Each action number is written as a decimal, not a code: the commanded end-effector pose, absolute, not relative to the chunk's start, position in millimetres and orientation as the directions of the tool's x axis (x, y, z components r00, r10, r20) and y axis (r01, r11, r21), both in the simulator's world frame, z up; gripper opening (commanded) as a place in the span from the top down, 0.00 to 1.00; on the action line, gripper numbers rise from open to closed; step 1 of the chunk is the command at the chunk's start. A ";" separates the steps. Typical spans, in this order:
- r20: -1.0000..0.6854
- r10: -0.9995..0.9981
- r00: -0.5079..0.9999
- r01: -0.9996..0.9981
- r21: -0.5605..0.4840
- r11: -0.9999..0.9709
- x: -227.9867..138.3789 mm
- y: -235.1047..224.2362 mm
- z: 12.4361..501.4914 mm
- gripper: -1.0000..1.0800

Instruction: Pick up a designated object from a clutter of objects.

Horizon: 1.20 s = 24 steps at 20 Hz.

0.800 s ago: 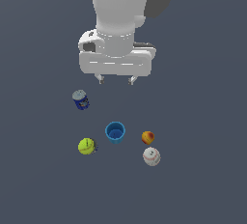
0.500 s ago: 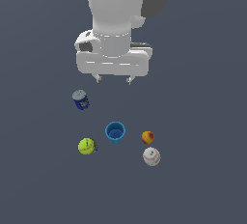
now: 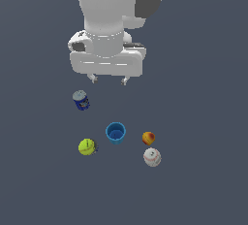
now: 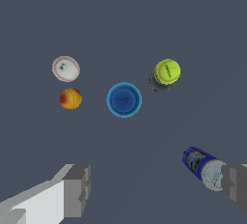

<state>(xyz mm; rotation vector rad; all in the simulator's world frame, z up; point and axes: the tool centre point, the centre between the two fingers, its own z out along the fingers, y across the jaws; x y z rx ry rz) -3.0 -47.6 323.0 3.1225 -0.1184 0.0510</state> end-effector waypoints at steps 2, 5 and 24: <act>0.032 -0.070 0.997 -0.071 0.014 -0.997 -4.2 -54.1 316.8 0.04; 0.030 -0.061 0.998 -0.061 0.012 -0.998 -6.4 -63.9 307.3 0.04; 0.012 0.058 0.998 0.058 -0.001 -0.998 -74.7 -187.9 184.2 0.04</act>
